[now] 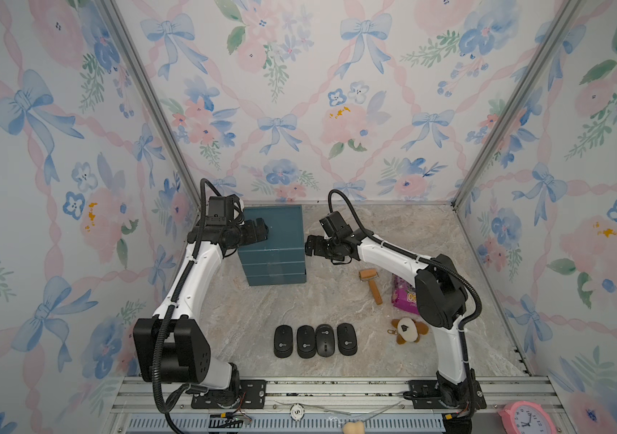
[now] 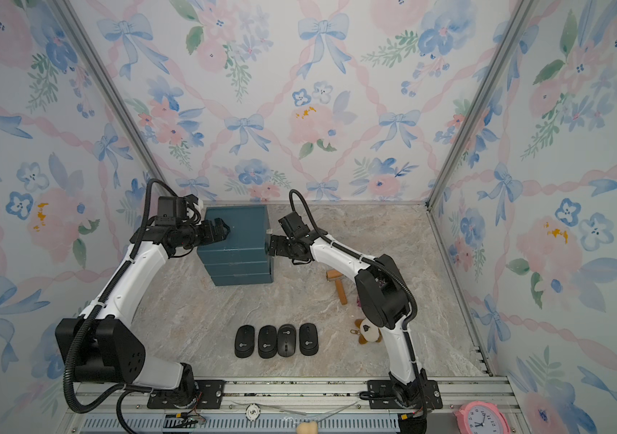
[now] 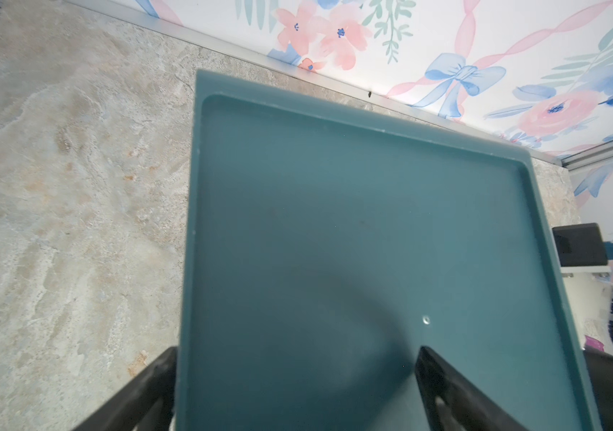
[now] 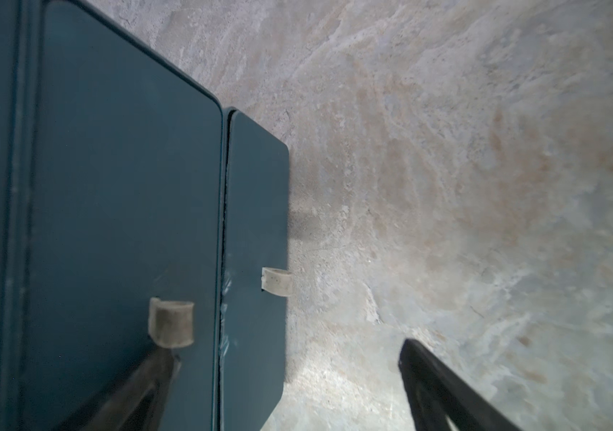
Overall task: Take the mice out of the drawer
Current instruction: Move the storage box to the center of the board.
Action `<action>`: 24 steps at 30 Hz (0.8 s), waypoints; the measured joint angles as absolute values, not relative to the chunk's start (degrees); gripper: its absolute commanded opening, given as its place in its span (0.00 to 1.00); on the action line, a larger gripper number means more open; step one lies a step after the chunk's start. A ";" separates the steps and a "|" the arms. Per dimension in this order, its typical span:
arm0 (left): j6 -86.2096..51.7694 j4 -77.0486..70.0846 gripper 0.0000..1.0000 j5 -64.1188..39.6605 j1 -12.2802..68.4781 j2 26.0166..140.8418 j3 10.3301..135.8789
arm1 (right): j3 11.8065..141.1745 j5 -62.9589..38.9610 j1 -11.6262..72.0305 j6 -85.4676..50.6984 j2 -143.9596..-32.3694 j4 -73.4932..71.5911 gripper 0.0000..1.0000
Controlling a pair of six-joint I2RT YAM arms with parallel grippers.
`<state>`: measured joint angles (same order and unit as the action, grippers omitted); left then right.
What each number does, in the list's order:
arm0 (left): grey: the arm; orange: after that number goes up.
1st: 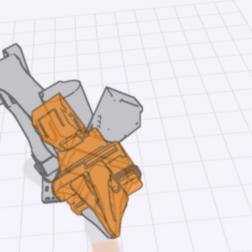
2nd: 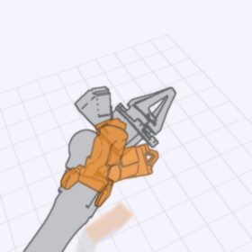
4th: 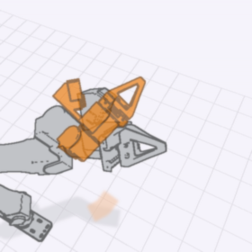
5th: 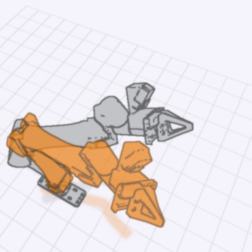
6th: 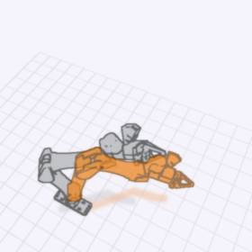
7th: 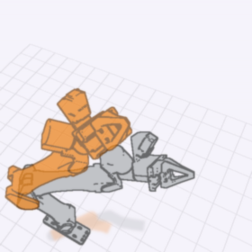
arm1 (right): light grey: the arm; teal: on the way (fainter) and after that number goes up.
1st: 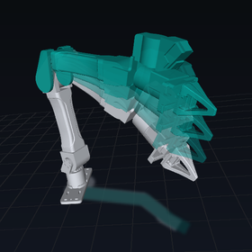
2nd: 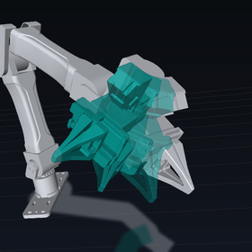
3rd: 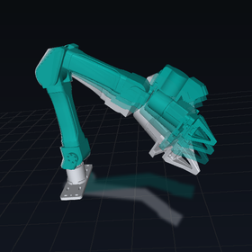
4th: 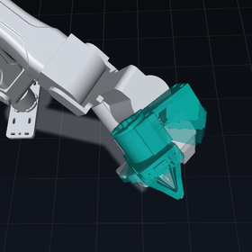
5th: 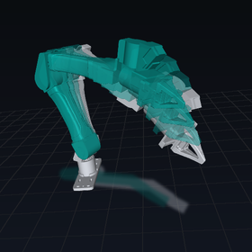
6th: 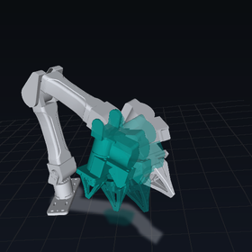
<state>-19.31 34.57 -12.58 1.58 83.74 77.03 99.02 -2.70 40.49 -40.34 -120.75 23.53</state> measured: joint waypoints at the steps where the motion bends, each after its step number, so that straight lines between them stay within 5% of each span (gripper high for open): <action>1: -19.33 34.89 0.98 -12.25 1.58 83.74 77.52 | 99.02 -2.55 40.49 -40.34 -120.75 23.51 0.96; 19: -11.99 24.23 0.98 -5.32 23.27 82.41 81.95 | 77.89 -4.58 36.71 -48.31 -108.73 4.51 1.00; 24: -11.70 19.94 0.98 -5.26 23.83 84.34 77.36 | 77.69 -8.23 36.12 -51.09 -111.37 -1.87 0.90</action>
